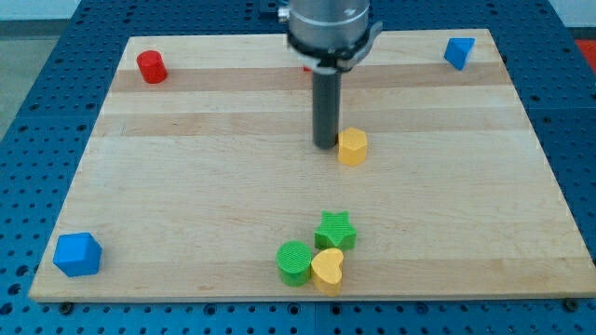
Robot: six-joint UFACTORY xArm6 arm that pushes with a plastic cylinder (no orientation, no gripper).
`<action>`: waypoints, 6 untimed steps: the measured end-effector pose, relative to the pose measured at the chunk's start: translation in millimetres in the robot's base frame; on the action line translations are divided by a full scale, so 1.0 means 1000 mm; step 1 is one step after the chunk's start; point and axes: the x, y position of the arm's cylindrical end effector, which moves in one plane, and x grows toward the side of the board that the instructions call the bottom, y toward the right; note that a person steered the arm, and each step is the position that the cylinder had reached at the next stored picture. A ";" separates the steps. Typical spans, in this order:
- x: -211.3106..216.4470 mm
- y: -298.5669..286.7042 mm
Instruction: Place the yellow hexagon to the bottom right of green star
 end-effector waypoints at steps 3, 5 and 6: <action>0.025 0.124; -0.056 0.092; -0.097 0.065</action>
